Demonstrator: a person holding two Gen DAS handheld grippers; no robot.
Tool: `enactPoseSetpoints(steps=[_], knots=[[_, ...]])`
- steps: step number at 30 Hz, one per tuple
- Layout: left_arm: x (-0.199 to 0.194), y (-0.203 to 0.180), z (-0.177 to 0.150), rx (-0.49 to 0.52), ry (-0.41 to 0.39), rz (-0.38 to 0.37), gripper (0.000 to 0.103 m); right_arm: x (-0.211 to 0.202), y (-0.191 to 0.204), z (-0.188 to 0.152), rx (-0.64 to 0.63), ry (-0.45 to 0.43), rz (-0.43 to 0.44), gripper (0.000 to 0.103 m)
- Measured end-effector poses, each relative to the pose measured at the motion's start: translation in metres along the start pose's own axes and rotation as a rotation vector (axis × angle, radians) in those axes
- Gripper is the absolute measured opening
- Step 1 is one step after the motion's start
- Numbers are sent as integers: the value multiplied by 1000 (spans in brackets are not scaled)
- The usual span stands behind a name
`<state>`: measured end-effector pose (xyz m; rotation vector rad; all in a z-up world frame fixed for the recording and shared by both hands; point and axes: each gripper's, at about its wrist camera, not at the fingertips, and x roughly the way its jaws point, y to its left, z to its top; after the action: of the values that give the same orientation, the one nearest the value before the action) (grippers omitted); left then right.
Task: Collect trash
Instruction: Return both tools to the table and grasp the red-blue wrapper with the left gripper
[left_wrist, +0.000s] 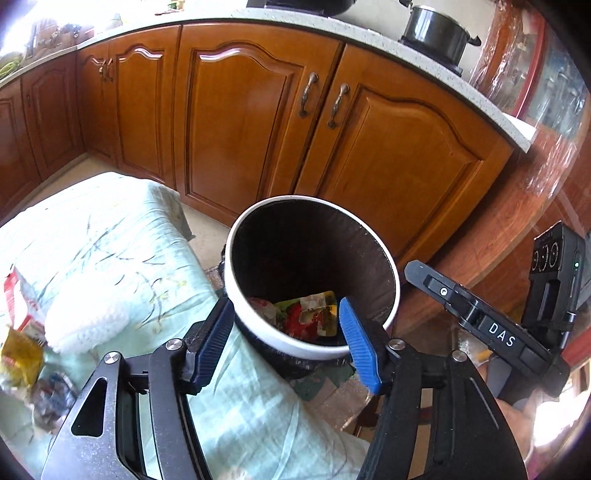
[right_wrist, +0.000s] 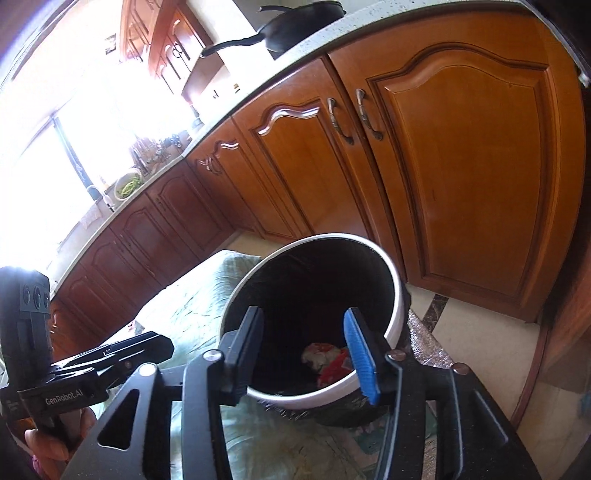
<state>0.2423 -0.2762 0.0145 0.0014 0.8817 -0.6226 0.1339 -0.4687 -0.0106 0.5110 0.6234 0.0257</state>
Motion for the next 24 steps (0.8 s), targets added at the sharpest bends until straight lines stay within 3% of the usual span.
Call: enactPoseSetpoints(steps=[5, 11, 24], knots=[[-38, 16, -24, -35, -35, 9, 65, -14, 20, -17, -5, -7, 57, 72], [-82, 45, -57, -92, -79, 48, 66, -20, 48, -39, -25, 12, 112, 85], [-157, 98, -142, -194, -112, 125, 67, -29, 101, -84, -78, 66, 192, 86]])
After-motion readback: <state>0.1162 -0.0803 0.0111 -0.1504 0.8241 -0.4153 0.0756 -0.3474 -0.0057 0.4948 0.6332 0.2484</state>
